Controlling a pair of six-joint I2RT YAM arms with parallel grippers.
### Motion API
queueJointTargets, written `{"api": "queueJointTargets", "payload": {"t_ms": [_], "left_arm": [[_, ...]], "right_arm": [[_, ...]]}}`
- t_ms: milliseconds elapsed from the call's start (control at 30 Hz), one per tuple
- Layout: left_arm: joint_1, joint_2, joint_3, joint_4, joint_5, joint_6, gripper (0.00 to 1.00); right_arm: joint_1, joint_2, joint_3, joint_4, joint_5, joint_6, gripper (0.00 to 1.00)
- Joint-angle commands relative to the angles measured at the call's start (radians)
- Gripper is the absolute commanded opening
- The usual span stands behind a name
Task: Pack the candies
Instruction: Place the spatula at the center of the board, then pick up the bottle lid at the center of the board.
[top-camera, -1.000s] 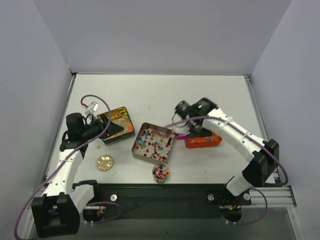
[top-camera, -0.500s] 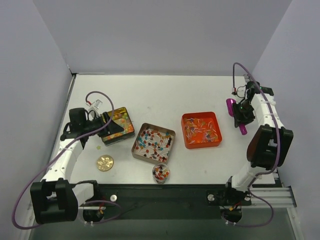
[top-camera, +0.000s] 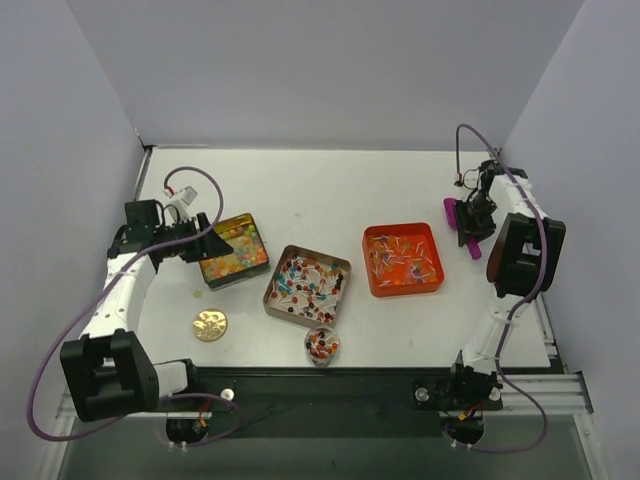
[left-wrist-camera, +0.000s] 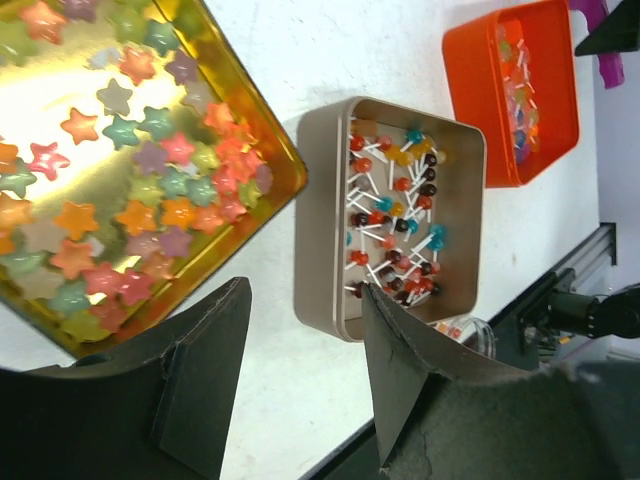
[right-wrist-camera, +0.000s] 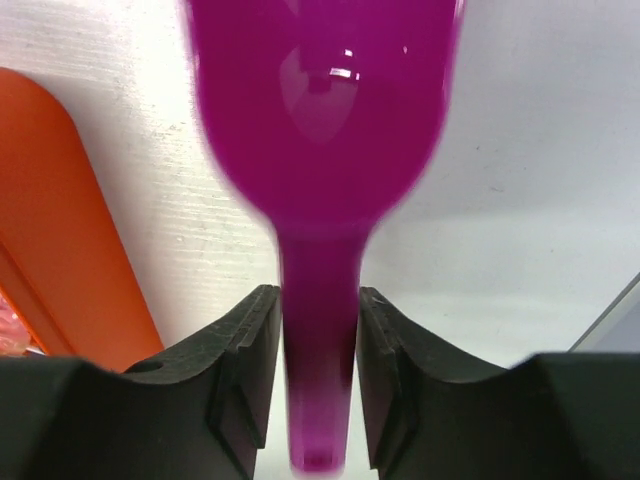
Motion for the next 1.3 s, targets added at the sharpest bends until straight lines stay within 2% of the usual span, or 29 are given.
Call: {"api": "queueJointTargets", "payload": {"t_ms": [0,33,133,233,267,333,367,400,433,467,533,567,600,633,733,800,833,867,933,1000,1167,1200,1233,1267], "left_arm": [[0.031,0.045,0.075,-0.113,0.004,0.133,0.59],[0.03,0.055,0.084,-0.136,0.01,0.142,0.59],[0.031,0.07,0.11,-0.196,0.03,0.231,0.59],[0.033,0.036,0.118,-0.212,0.025,0.291,0.59],[0.033,0.014,0.125,-0.227,0.024,0.355,0.59],[0.033,0.001,0.18,-0.338,0.013,0.484,0.62],[0.034,0.003,0.211,-0.395,0.001,0.639,0.64],[0.039,0.01,0.237,-0.514,-0.045,0.711,0.71],[0.046,0.018,0.284,-0.57,-0.063,0.778,0.73],[0.089,0.042,0.299,-0.618,-0.08,0.891,0.75],[0.154,0.073,0.328,-0.739,-0.09,0.978,0.77],[0.225,0.108,0.331,-0.794,-0.084,1.033,0.78],[0.267,0.128,0.329,-0.819,-0.081,1.056,0.79],[0.301,0.151,0.325,-0.843,-0.073,1.078,0.97],[0.431,0.234,0.329,-1.035,-0.033,1.295,0.97],[0.5,0.208,0.281,-1.048,-0.019,1.417,0.97],[0.514,0.173,0.239,-1.049,-0.015,1.495,0.97],[0.514,0.077,0.155,-1.032,-0.027,1.662,0.98],[0.504,-0.088,0.06,-0.974,-0.027,1.786,0.98],[0.49,-0.12,-0.014,-0.986,-0.042,1.886,0.97],[0.337,-0.1,-0.071,-0.908,-0.094,1.825,0.97],[0.302,-0.115,-0.098,-0.879,-0.102,1.793,0.97],[0.204,-0.143,-0.112,-0.815,-0.114,1.703,0.97],[0.157,-0.157,-0.128,-0.778,-0.128,1.655,0.97]], "right_arm": [[0.001,-0.045,-0.018,-0.038,-0.001,-0.018,0.41],[0.001,-0.057,-0.021,-0.041,0.002,-0.02,0.48],[-0.009,-0.114,-0.029,-0.055,0.0,-0.01,0.58],[-0.01,-0.195,-0.029,-0.067,-0.035,0.016,0.59],[-0.002,-0.247,-0.032,-0.07,-0.061,0.016,0.61],[0.049,-0.304,-0.043,-0.085,-0.127,0.003,0.62],[0.076,-0.36,-0.053,-0.092,-0.154,-0.024,0.62],[0.143,-0.393,-0.069,-0.093,-0.179,-0.041,0.63],[0.18,-0.427,-0.104,-0.089,-0.245,-0.059,0.63],[0.221,-0.489,-0.124,-0.085,-0.283,-0.079,0.64],[0.36,-0.546,-0.168,-0.064,-0.36,-0.133,0.67],[0.414,-0.583,-0.193,-0.047,-0.418,-0.144,0.68],[0.462,-0.592,-0.198,-0.044,-0.437,-0.148,0.99],[0.558,-0.596,-0.195,-0.039,-0.443,-0.139,1.0],[0.666,-0.574,-0.156,-0.035,-0.451,-0.125,1.0],[0.729,-0.565,-0.133,-0.029,-0.414,-0.13,1.0],[0.737,-0.553,-0.124,-0.027,-0.408,-0.129,1.0],[0.738,-0.545,-0.115,-0.027,-0.4,-0.121,1.0],[0.729,-0.531,-0.093,-0.026,-0.359,-0.095,1.0],[0.699,-0.531,-0.096,-0.01,-0.359,-0.073,1.0],[0.645,-0.577,-0.158,0.033,-0.36,-0.027,1.0],[0.633,-0.586,-0.17,0.037,-0.359,-0.027,1.0],[0.628,-0.605,-0.191,0.043,-0.357,-0.027,1.0],[0.622,-0.612,-0.198,0.046,-0.357,-0.026,1.0]]}}
